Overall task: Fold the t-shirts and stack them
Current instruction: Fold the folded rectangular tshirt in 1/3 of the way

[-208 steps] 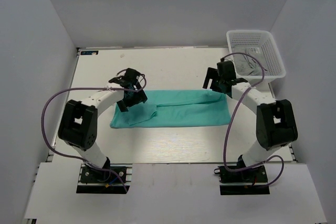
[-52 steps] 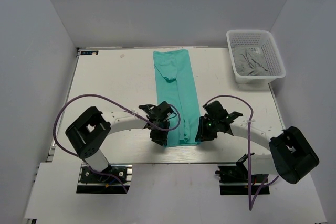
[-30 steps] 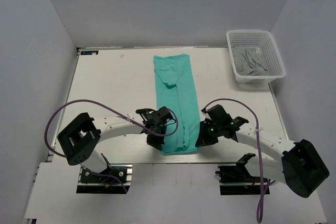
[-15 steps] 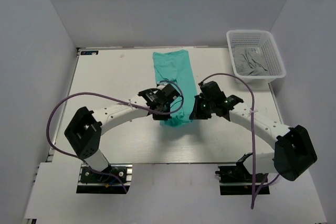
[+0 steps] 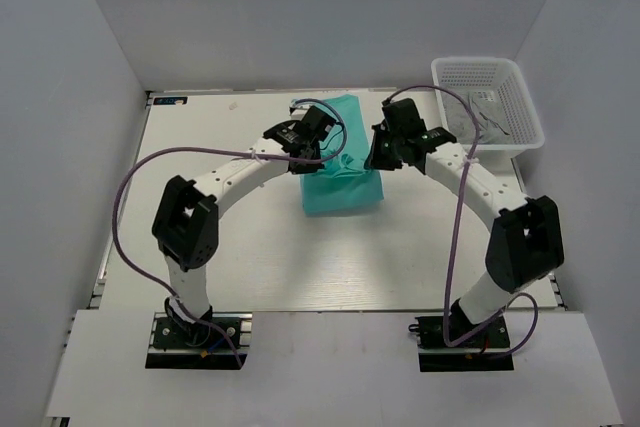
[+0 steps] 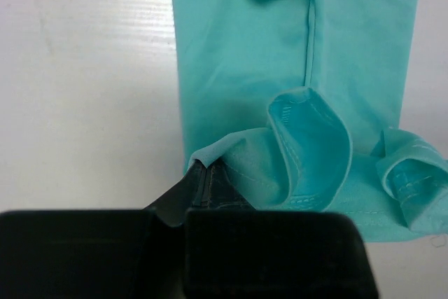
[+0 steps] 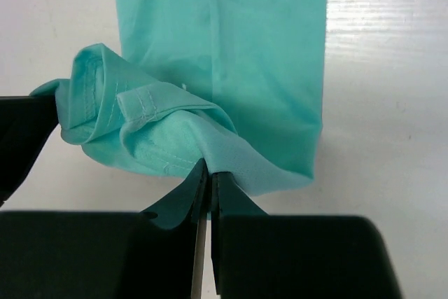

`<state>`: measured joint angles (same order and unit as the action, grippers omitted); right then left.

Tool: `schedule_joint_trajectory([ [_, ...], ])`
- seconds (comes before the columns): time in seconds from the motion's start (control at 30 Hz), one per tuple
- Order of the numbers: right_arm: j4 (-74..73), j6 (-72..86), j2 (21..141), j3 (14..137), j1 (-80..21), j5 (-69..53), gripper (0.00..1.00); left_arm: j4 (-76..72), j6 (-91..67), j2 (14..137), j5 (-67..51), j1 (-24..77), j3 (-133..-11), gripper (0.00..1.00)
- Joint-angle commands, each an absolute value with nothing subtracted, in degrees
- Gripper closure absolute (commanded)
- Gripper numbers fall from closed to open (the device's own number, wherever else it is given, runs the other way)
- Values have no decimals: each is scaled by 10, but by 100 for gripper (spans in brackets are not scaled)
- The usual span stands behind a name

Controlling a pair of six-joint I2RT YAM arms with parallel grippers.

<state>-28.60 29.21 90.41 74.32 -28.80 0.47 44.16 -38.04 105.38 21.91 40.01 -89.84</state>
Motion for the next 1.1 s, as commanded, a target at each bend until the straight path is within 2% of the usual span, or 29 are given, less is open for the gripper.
schedule_joint_trajectory([
  [0.0,-292,262,953,789,-273,-19,100,425,-350,1086,213,383,-951,100],
  [0.5,-267,228,1100,915,-220,-84,100,377,-323,1190,199,331,-1006,100],
  [0.63,-255,212,1147,950,-214,-97,91,364,-323,1216,205,319,-1027,99],
  [0.7,-240,208,1176,972,-206,-97,79,341,-317,1227,205,305,-1034,86],
  [0.73,-218,207,1183,978,-202,-96,72,341,-312,1235,211,305,-1043,63],
  [0.77,-213,205,1205,1010,-200,-96,56,334,-312,1256,217,296,-1071,41],
  [0.8,-207,202,1213,1024,-191,-95,51,334,-301,1267,211,286,-1091,19],
  [0.83,-212,193,1219,1039,-189,-92,44,344,-293,1278,211,286,-1144,0],
  [0.87,-212,189,1226,1052,-185,-93,36,350,-280,1287,211,280,-1165,0],
  [0.9,-208,183,1224,1069,-181,-98,18,368,-275,1293,218,279,-1185,0],
  [0.93,-208,163,1219,1069,-183,-105,11,373,-275,1293,218,279,-1207,0],
  [1.0,-183,159,1177,1021,-187,-104,11,351,-261,1257,212,279,-1184,0],
  [1.07,-160,163,1134,951,-188,-127,11,322,-255,1221,172,279,-1099,0],
])
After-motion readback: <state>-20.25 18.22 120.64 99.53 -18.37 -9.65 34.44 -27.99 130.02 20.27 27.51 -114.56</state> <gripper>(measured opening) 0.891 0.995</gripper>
